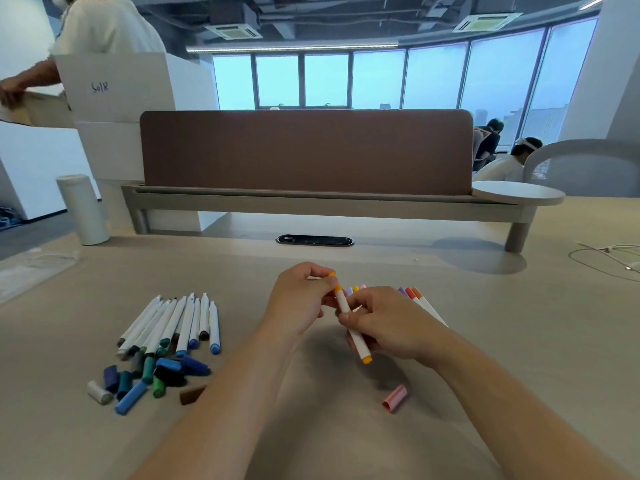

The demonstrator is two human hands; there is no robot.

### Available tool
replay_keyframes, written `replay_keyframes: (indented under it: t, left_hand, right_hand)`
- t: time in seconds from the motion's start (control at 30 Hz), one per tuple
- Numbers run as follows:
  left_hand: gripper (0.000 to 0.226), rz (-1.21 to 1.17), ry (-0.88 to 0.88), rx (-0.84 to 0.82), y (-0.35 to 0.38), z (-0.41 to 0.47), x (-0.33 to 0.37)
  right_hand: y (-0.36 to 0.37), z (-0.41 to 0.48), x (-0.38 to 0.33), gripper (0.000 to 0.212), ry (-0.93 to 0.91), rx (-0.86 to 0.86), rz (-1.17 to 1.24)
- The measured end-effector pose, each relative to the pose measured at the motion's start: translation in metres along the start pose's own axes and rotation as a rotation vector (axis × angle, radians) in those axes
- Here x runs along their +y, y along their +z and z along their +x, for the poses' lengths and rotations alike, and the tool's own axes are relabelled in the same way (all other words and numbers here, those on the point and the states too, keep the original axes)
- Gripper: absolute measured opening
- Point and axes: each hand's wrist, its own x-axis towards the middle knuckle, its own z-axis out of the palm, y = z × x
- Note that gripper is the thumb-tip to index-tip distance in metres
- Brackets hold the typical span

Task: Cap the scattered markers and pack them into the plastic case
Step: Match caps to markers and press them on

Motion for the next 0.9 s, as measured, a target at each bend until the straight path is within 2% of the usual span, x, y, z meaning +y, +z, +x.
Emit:
replay_keyframes:
  t: [0.1,0.17,0.23,0.37,0.47,0.5,0.6,0.73,0.8,0.9]
  left_hand:
    - [0.010,0.012,0.035,0.024,-0.001,-0.002,0.003]
    - [0.012,0.016,0.058,0.043,-0.004,-0.001,0.004]
    - [0.016,0.054,0.064,0.089,-0.009,0.001,0.005]
    - [0.021,0.235,0.027,0.137,-0.020,0.018,0.005]
    - [0.011,0.432,-0.006,0.083,-0.019,0.032,0.003]
    - [0.020,0.515,-0.025,0.073,-0.017,0.035,0.001]
    - [0.036,0.747,-0.084,0.049,-0.010,0.046,-0.008]
    - [0.033,0.961,-0.119,-0.011,-0.001,0.049,-0.015]
    - [0.028,1.020,-0.104,-0.007,0.002,0.050,-0.018]
    - [0.028,1.045,-0.093,0.014,0.001,0.048,-0.023]
  right_hand:
    - [0.003,0.001,-0.006,0.009,0.010,-0.003,0.064]
    - [0.005,0.002,-0.011,0.009,0.024,-0.002,0.095]
    - [0.006,0.008,-0.013,0.013,0.062,0.049,-0.029]
    - [0.000,0.025,-0.015,0.026,0.208,0.099,-0.212]
    - [0.003,0.040,-0.015,0.031,0.292,0.149,-0.330]
    - [0.005,0.044,-0.016,0.032,0.308,0.158,-0.353]
    - [0.010,0.052,-0.017,0.023,0.334,0.127,-0.463]
    - [0.010,0.052,-0.017,0.029,0.338,0.045,-0.562]
    - [0.011,0.054,-0.013,0.014,0.319,0.055,-0.596]
    - [0.013,0.058,-0.007,0.019,0.330,0.043,-0.597]
